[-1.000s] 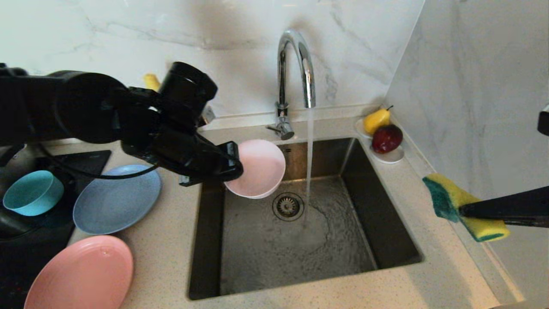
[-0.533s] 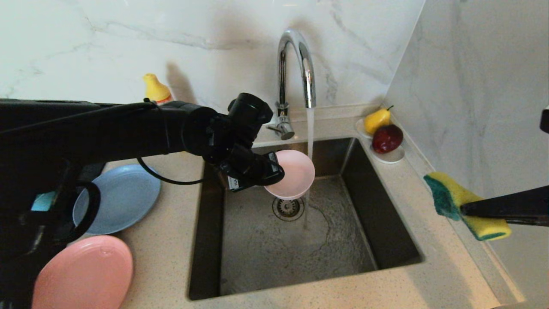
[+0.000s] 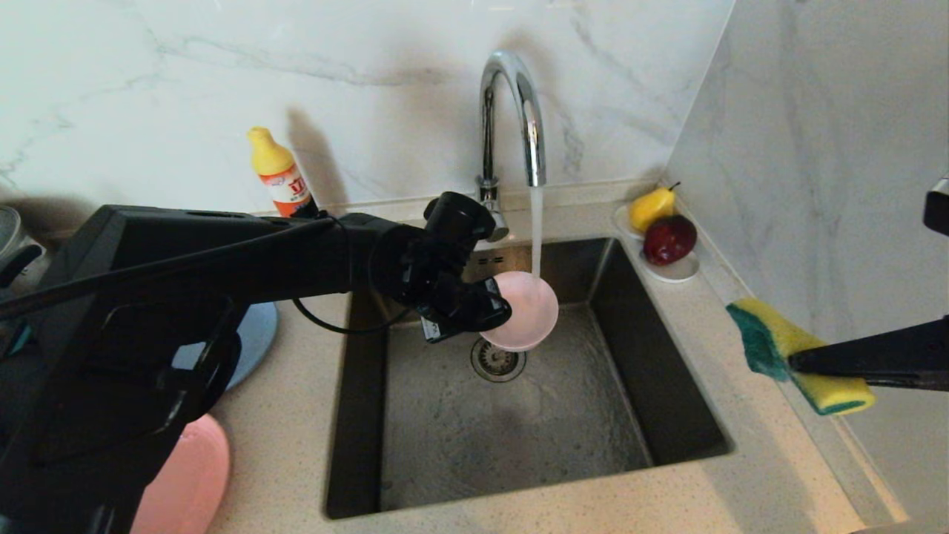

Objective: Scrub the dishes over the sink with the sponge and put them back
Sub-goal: Wash the bowl

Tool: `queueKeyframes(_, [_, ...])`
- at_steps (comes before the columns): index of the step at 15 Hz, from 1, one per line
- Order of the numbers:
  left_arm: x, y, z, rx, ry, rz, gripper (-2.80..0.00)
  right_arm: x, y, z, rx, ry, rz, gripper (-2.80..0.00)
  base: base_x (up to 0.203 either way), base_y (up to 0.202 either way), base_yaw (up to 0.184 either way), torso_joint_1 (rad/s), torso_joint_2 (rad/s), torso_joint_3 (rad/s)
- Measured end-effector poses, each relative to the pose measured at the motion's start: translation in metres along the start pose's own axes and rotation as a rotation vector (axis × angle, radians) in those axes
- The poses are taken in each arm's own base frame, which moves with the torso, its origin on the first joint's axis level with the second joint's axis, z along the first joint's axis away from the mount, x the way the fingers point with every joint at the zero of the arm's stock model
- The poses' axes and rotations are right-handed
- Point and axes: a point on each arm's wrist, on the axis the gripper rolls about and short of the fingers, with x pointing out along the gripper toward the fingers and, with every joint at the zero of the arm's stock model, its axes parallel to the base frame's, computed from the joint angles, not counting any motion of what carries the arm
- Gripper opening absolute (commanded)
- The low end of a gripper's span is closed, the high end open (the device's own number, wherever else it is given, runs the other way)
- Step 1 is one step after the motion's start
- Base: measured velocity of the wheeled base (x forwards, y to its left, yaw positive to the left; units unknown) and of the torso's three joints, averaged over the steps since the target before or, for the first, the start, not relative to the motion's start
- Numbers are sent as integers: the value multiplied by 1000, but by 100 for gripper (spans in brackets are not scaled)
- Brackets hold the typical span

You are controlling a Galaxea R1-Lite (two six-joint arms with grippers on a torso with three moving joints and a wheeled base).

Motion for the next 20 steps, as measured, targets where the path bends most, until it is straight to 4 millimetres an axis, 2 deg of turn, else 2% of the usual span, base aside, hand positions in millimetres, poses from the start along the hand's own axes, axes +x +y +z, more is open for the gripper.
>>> queueKeyframes(6, [5, -1, -6, 5, 24, 14, -280, 1, 0, 1, 1, 4, 0, -280, 0, 0, 0, 0, 0, 0])
queueKeyframes(10, [-2, 2, -8, 6, 28, 71, -280, 3, -2, 0, 6, 11, -5, -280, 0, 0, 0, 0, 0, 0])
queueKeyframes(14, [-17, 8, -4, 31, -137, 272, -280, 5, -4, -1, 10, 28, 5, -280, 0, 0, 0, 0, 0, 0])
queueKeyframes(20, [-62, 17, 6, 149, -336, 489, -280, 7, -6, -3, 14, 37, 0, -280, 0, 0, 0, 0, 0, 0])
